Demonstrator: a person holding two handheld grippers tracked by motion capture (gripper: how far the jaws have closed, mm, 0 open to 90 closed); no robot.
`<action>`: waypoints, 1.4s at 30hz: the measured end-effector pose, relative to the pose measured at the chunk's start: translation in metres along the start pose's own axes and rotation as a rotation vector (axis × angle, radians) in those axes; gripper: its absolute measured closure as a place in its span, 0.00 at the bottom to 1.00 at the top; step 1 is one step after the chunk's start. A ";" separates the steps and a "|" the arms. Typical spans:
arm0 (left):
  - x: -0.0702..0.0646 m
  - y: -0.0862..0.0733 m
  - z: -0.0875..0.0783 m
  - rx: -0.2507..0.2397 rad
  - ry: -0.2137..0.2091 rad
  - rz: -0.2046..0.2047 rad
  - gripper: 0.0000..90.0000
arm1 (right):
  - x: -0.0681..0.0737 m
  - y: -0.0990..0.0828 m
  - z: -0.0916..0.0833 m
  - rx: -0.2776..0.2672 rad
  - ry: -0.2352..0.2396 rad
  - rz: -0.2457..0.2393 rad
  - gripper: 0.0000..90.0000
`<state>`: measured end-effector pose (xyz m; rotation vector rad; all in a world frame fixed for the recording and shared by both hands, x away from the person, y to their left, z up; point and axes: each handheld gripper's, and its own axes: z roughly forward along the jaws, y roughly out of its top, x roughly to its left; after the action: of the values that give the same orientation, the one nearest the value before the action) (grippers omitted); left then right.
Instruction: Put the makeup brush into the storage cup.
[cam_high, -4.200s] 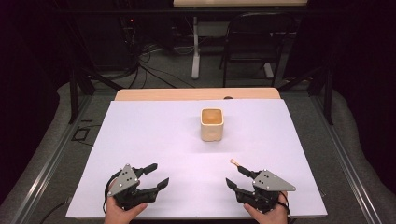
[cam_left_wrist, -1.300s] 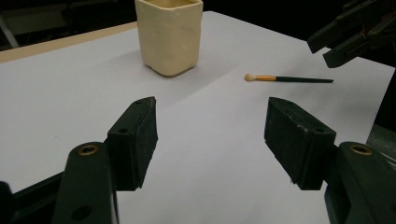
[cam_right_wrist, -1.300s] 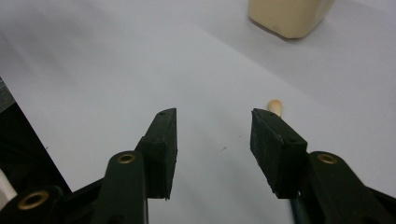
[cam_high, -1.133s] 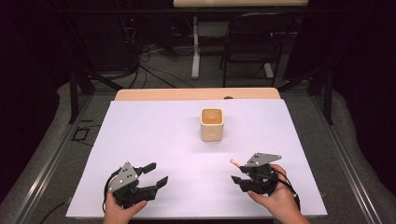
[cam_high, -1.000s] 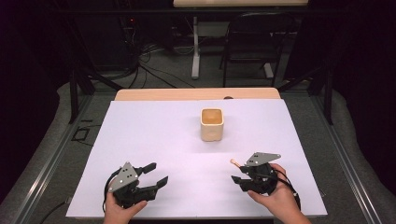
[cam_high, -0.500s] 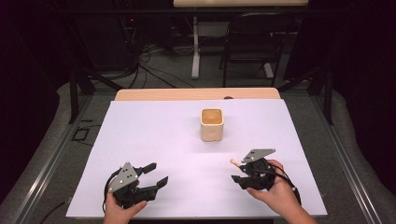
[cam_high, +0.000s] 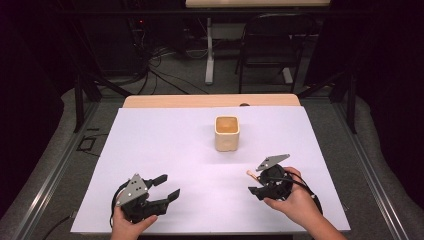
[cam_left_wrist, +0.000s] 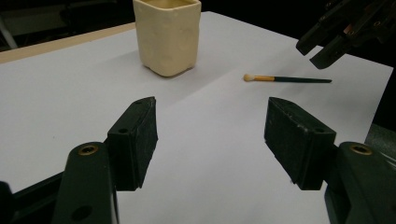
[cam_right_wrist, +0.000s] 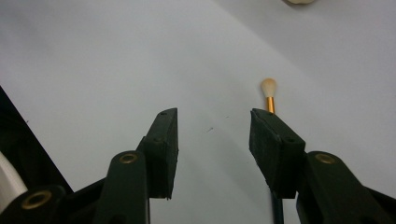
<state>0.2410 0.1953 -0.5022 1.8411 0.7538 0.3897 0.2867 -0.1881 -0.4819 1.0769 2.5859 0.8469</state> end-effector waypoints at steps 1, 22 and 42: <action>0.000 0.000 0.000 0.002 0.003 0.001 0.39 | 0.000 0.001 0.000 0.003 -0.001 0.000 0.58; 0.000 0.000 0.000 0.002 -0.001 0.000 0.39 | -0.005 0.011 0.002 0.091 -0.015 -0.014 0.57; -0.001 -0.001 0.001 0.005 -0.004 0.000 0.39 | -0.013 0.022 0.008 0.193 -0.021 -0.022 0.59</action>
<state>0.2410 0.1944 -0.5030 1.8458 0.7519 0.3844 0.3122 -0.1816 -0.4759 1.0974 2.6998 0.5872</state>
